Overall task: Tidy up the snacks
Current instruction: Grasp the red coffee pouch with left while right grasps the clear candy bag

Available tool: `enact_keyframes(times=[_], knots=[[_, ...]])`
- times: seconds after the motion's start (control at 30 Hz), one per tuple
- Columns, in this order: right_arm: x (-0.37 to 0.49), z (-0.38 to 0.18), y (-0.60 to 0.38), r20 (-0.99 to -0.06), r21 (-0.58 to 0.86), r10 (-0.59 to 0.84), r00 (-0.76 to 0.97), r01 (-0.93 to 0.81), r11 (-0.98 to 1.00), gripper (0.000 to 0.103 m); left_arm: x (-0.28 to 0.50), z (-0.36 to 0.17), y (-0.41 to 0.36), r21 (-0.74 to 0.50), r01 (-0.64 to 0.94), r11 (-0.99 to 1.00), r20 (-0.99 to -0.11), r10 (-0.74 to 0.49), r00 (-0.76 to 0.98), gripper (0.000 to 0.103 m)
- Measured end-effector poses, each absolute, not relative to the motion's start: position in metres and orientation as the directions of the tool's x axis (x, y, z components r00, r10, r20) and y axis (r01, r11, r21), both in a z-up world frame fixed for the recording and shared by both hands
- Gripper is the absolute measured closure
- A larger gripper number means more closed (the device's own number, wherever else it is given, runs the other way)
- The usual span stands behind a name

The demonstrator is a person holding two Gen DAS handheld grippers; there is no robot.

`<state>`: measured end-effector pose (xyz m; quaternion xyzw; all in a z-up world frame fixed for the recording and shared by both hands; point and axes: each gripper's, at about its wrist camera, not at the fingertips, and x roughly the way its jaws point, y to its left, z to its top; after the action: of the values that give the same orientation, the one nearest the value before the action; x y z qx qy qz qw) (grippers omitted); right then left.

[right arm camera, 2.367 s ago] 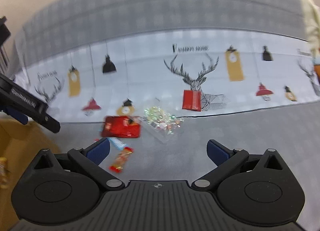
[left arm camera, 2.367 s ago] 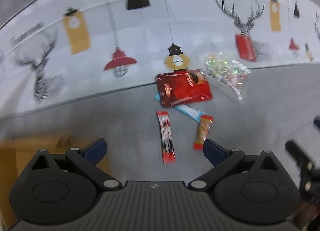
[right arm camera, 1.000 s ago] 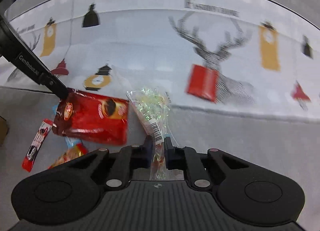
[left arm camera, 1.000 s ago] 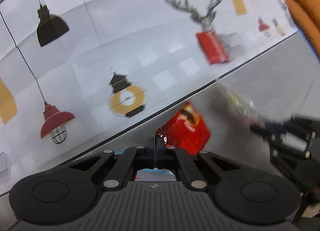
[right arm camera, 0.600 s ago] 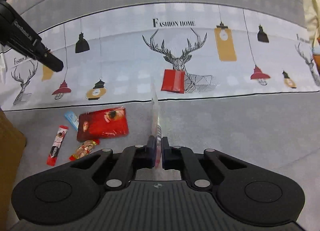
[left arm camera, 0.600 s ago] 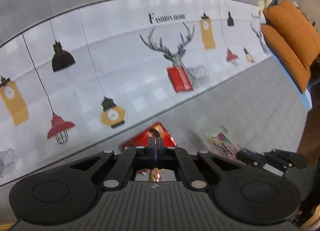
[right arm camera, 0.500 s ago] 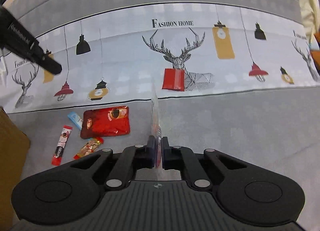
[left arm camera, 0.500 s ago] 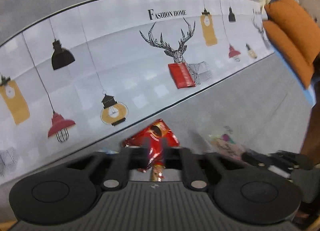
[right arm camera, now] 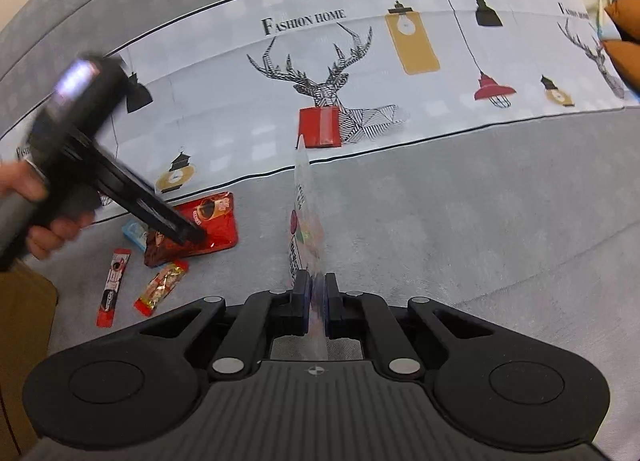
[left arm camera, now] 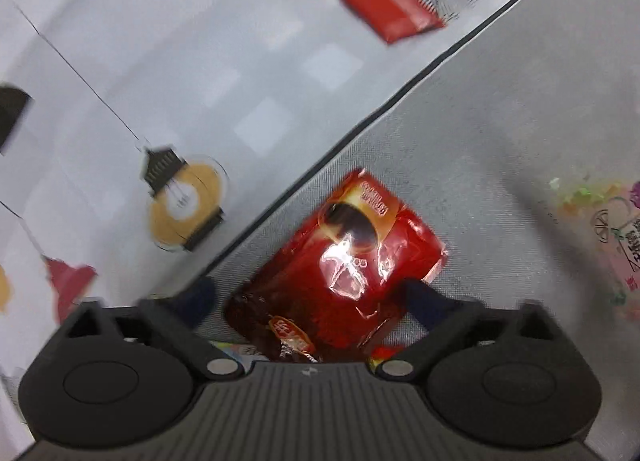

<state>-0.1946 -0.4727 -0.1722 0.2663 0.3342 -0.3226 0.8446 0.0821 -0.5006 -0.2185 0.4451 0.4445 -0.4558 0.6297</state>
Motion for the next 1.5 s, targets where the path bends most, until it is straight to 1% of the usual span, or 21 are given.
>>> enact_keyframes(times=[0.1,0.13,0.17,0.2,0.27,0.3,0.33,0.47,0.6,0.73,0.97,1.07,1.13,1.2,1.23,1.27,1.3,1.33,1.37,1.5], knots=[[-0.195,-0.176,-0.476,-0.732,0.245,-0.366,0.575,0.723,0.646,0.096,0.09,-0.221,-0.496,0.091,0.965,0.245,-0.973,-0.185,0.139,0.002],[-0.195,-0.177,-0.477,-0.73,0.248,-0.367,0.576,0.724,0.644,0.096,0.09,-0.219,-0.492,0.087,0.963,0.255,-0.969,-0.201,0.141,0.008],[-0.195,-0.177,-0.477,-0.729,0.251,-0.368,0.577,0.726,0.64,0.096,0.087,-0.215,-0.488,0.082,0.965,0.248,-0.964,-0.225,0.139,0.02],[-0.195,-0.178,-0.477,-0.729,0.253,-0.371,0.576,0.73,0.635,0.096,0.085,-0.209,-0.484,0.086,0.965,0.248,-0.956,-0.252,0.15,0.028],[-0.196,-0.176,-0.476,-0.725,0.258,-0.376,0.577,0.733,0.629,0.096,0.089,-0.195,-0.476,0.038,0.96,0.279,-0.949,-0.29,0.122,0.068],[-0.196,-0.175,-0.474,-0.722,0.259,-0.379,0.579,0.734,0.628,0.096,0.095,-0.189,-0.474,0.0,0.951,0.309,-0.952,-0.29,0.095,0.084],[-0.195,-0.174,-0.472,-0.72,0.255,-0.384,0.578,0.735,0.629,0.096,0.1,-0.185,-0.471,-0.018,0.941,0.338,-0.953,-0.292,0.086,0.103],[-0.195,-0.168,-0.463,-0.719,0.246,-0.394,0.572,0.74,0.627,0.096,0.095,-0.153,-0.456,-0.011,0.941,0.338,-0.927,-0.356,0.117,0.103],[-0.197,-0.16,-0.456,-0.714,0.25,-0.399,0.575,0.742,0.623,0.096,0.083,-0.135,-0.448,0.002,0.945,0.327,-0.915,-0.382,0.134,0.103],[-0.2,-0.154,-0.45,-0.716,0.25,-0.407,0.568,0.752,0.609,0.097,0.072,-0.109,-0.447,-0.036,0.941,0.336,-0.895,-0.43,0.12,0.103],[-0.206,-0.126,-0.43,-0.681,0.248,-0.437,0.588,0.746,0.618,0.097,0.058,-0.041,-0.407,-0.079,0.933,0.35,-0.843,-0.523,0.125,0.103],[-0.205,-0.11,-0.414,-0.659,0.244,-0.446,0.605,0.734,0.634,0.097,0.053,-0.023,-0.391,-0.057,0.937,0.344,-0.829,-0.54,0.148,0.103],[-0.206,-0.102,-0.405,-0.649,0.236,-0.461,0.605,0.737,0.633,0.097,0.053,-0.024,-0.387,-0.067,0.939,0.339,-0.837,-0.531,0.132,0.103],[-0.209,-0.099,-0.4,-0.648,0.233,-0.471,0.599,0.743,0.627,0.097,0.052,-0.034,-0.391,-0.066,0.943,0.326,-0.854,-0.507,0.116,0.095],[-0.211,-0.1,-0.399,-0.651,0.239,-0.47,0.596,0.748,0.619,0.097,0.05,-0.042,-0.396,-0.052,0.946,0.32,-0.862,-0.493,0.12,0.078],[-0.214,-0.102,-0.4,-0.657,0.25,-0.467,0.592,0.755,0.606,0.097,0.048,-0.05,-0.401,-0.036,0.95,0.31,-0.867,-0.482,0.124,0.05],[-0.216,-0.105,-0.4,-0.664,0.257,-0.466,0.586,0.763,0.593,0.097,0.046,-0.059,-0.406,-0.019,0.954,0.299,-0.873,-0.471,0.131,0.036],[-0.22,-0.109,-0.402,-0.673,0.267,-0.463,0.576,0.774,0.575,0.097,0.043,-0.07,-0.413,0.005,0.956,0.292,-0.878,-0.458,0.144,0.018],[-0.224,-0.114,-0.404,-0.683,0.278,-0.459,0.568,0.784,0.555,0.097,0.04,-0.082,-0.421,0.022,0.959,0.281,-0.882,-0.447,0.151,0.016],[-0.236,-0.129,-0.412,-0.7,0.291,-0.45,0.555,0.797,0.529,0.097,0.038,-0.138,-0.456,0.054,0.967,0.249,-0.922,-0.359,0.144,0.015]])
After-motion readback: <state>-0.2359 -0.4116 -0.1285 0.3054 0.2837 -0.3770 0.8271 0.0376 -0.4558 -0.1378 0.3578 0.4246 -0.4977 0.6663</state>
